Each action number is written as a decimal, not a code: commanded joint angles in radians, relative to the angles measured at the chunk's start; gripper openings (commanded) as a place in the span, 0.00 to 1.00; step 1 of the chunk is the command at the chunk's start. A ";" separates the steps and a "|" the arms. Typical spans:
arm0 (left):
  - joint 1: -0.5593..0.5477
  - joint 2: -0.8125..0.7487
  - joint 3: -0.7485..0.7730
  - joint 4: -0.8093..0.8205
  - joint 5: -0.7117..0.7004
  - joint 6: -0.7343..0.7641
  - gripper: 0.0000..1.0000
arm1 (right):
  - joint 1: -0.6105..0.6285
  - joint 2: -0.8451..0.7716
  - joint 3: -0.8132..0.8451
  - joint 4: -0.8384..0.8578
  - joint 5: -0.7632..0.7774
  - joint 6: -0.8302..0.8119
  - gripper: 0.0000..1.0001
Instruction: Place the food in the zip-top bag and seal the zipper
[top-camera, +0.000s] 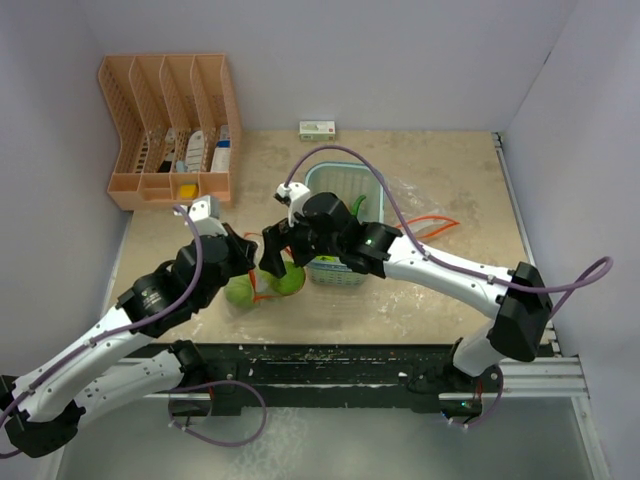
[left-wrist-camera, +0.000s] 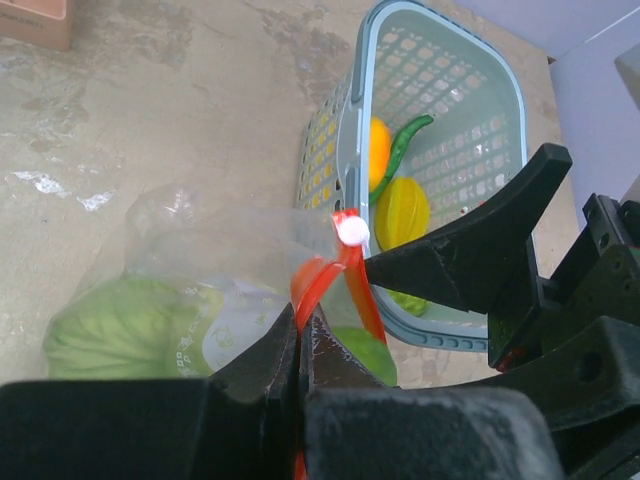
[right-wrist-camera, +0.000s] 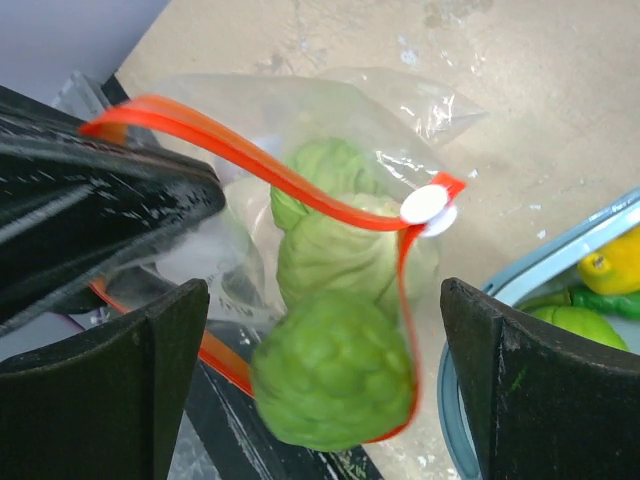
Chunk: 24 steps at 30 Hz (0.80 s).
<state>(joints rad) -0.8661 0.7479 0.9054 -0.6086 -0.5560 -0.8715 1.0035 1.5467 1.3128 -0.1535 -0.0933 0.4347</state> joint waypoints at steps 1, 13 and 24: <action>-0.002 -0.026 0.077 0.025 -0.061 0.010 0.00 | 0.011 -0.073 0.010 -0.049 0.051 0.004 1.00; -0.002 -0.099 0.128 -0.016 -0.152 0.017 0.00 | 0.012 -0.260 -0.089 -0.156 0.098 0.062 0.99; -0.002 -0.088 0.142 -0.013 -0.159 0.020 0.00 | 0.028 -0.220 -0.127 -0.002 0.072 0.123 0.91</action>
<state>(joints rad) -0.8661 0.6651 0.9932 -0.6773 -0.6922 -0.8673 1.0241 1.3067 1.1778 -0.2687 -0.0170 0.5243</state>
